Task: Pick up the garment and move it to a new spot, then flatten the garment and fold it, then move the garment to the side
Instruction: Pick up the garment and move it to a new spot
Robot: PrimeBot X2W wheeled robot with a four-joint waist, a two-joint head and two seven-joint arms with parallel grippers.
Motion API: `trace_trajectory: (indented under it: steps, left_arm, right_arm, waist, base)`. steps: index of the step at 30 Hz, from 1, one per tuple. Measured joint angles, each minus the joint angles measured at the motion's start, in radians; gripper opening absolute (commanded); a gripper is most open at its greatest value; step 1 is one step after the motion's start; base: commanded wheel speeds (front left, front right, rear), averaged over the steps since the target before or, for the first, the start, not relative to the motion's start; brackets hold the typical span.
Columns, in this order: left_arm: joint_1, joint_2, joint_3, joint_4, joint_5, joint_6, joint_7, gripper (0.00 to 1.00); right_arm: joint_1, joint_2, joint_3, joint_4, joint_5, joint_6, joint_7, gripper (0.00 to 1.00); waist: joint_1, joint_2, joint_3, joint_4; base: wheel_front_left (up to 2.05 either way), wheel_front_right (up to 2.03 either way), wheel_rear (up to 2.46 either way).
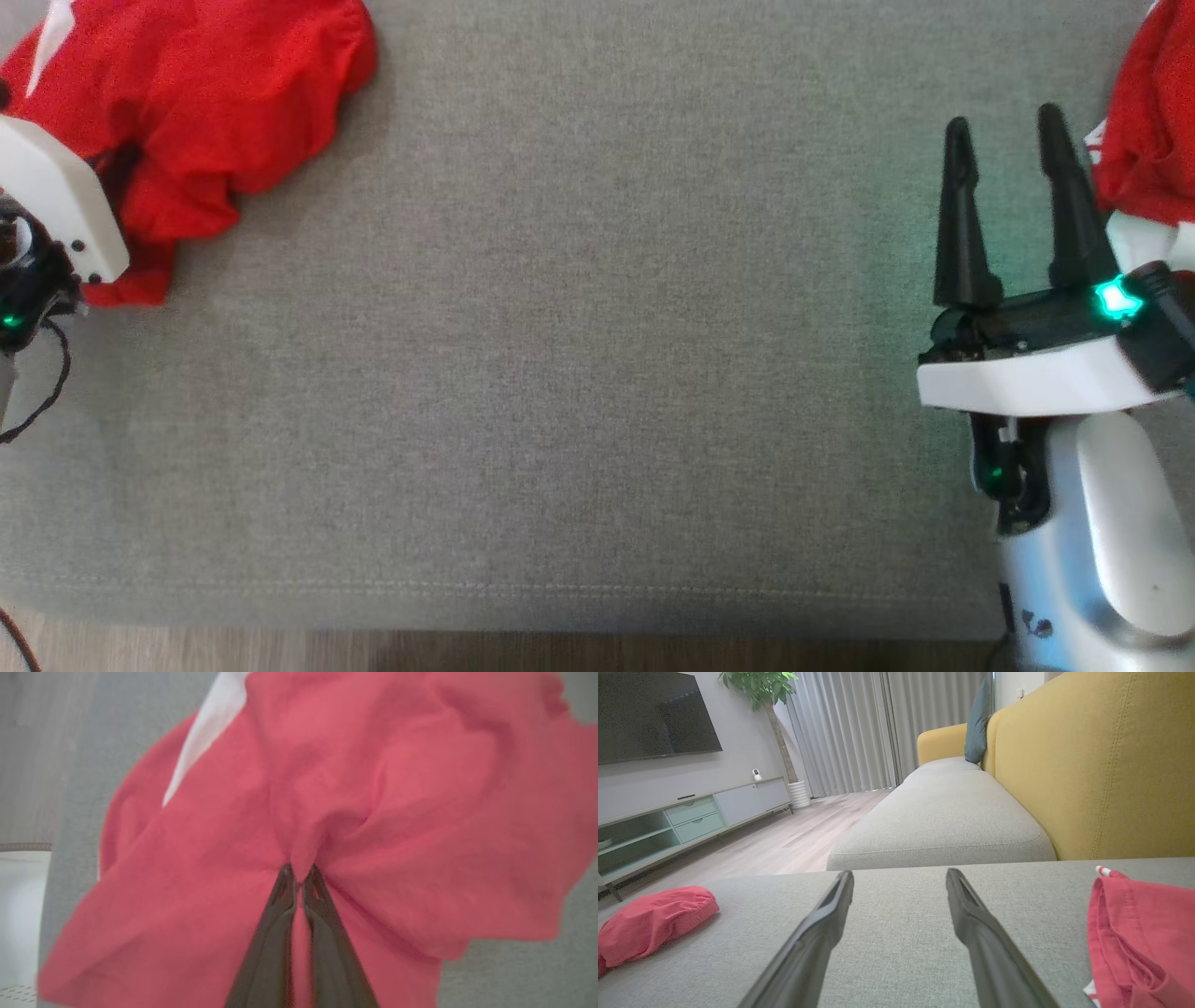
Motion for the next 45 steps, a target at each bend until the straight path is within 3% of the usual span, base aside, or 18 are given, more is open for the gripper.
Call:
trace_trajectory:
  steps: [10, 17, 24, 35, 37, 45]
  left_arm:
    - [-0.044, -0.031, 0.003, 0.071, 0.069, 0.002, -0.361, 0.0]
    - [-0.064, -0.067, 0.016, 0.035, 0.117, 0.049, -0.524, 0.0]
    - [-0.059, -0.099, -0.029, -0.138, 0.23, 0.143, -0.553, 0.0]
    - [0.045, -0.18, -0.246, -0.319, 0.434, 0.289, -0.497, 0.0]
    - [0.047, -0.192, -0.261, -0.327, 0.445, 0.296, -0.486, 0.0]
    - [0.09, -0.346, -0.348, -0.33, 0.474, 0.332, -0.468, 0.0]
  right_arm:
    - [0.037, 0.0, 0.039, 0.061, 0.036, 0.0, -0.015, 1.0]
    - [0.08, 0.0, 0.049, 0.091, 0.062, 0.0, -0.028, 1.0]
    - [0.086, 0.0, 0.026, 0.1, 0.074, 0.0, -0.037, 1.0]
    - [0.085, 0.001, 0.028, 0.099, 0.109, 0.0, -0.045, 1.0]
    - [0.085, 0.001, 0.033, 0.099, 0.114, 0.0, -0.045, 1.0]
    - [0.086, 0.001, 0.063, 0.089, 0.144, 0.0, -0.049, 1.0]
  waist:
    - [-0.0001, 0.0, -0.117, 0.005]
    - [-0.0001, 0.0001, -0.212, 0.006]
    - [-0.0001, 0.0, -0.279, 0.002]
    - [-0.0001, 0.0001, -0.287, -0.085]
    - [-0.0001, 0.0001, -0.285, -0.097]
    - [-0.0001, 0.0, -0.263, -0.194]
  base:
    - [0.0, 0.0, 0.0]
    - [0.0, 0.0, 0.0]
    - [0.0, 0.0, 0.0]
    - [0.0, 0.0, 0.0]
    - [0.0, 0.0, 0.0]
    - [0.0, 0.0, 0.0]
